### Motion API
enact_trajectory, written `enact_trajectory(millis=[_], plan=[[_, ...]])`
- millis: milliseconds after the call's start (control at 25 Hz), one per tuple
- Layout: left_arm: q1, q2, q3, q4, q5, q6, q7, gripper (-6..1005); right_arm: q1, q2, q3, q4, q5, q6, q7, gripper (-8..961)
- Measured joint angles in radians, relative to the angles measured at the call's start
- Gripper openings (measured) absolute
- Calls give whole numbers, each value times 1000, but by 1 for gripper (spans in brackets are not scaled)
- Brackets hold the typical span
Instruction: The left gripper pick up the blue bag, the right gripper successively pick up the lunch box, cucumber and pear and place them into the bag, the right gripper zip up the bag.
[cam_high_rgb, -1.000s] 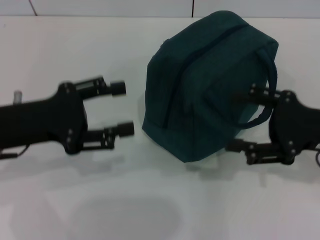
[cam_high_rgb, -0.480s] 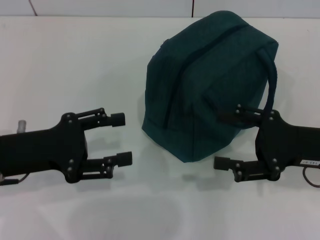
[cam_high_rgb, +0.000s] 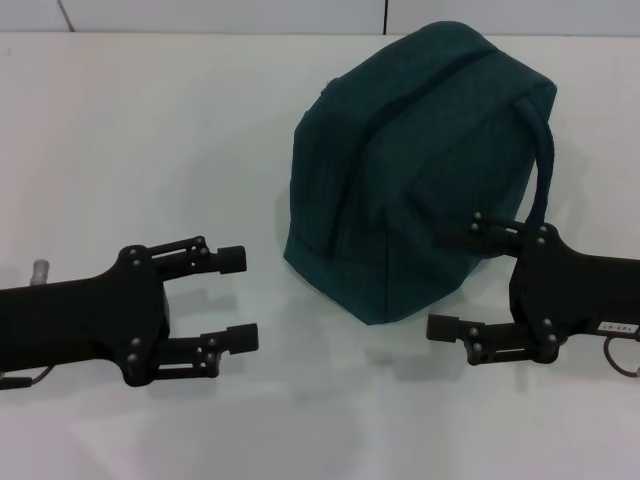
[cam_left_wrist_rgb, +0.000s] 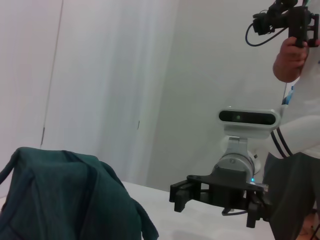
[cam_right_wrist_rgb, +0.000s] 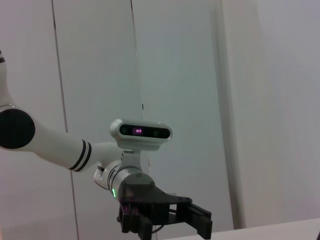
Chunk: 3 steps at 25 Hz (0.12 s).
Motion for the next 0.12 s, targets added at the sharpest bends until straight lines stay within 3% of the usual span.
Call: enact_trajectory(millis=[120], plan=[[-1, -1, 0, -4, 0, 4, 0, 786, 0, 0, 0, 0, 0, -4, 0, 888]])
